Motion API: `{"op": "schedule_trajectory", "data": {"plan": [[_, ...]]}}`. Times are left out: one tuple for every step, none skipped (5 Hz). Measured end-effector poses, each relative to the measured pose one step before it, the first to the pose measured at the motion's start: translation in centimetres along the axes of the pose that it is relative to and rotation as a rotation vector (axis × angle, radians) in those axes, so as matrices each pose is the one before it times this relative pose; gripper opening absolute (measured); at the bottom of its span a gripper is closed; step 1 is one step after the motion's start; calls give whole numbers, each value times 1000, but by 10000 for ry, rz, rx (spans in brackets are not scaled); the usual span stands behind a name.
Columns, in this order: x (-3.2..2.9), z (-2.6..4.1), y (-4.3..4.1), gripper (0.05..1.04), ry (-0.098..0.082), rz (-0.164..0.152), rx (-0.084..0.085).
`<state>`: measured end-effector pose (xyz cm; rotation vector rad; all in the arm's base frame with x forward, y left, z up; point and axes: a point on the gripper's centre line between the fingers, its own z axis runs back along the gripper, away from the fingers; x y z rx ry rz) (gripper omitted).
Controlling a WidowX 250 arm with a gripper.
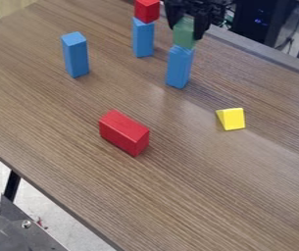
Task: Put the green cube on the top of standing blue rectangular
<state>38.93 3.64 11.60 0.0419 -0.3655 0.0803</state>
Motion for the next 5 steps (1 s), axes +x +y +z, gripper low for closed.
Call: {"op": "schedule_trajectory", "data": {"plan": [[-347, -538, 166, 555, 120, -44, 114], [-403, -535, -15, 555, 121, -78, 36], [-18, -313, -36, 635, -200, -146, -9], [-414, -360, 130, 929, 77, -57, 65], [-73, 195, -221, 1001, 61, 94, -114]]}}
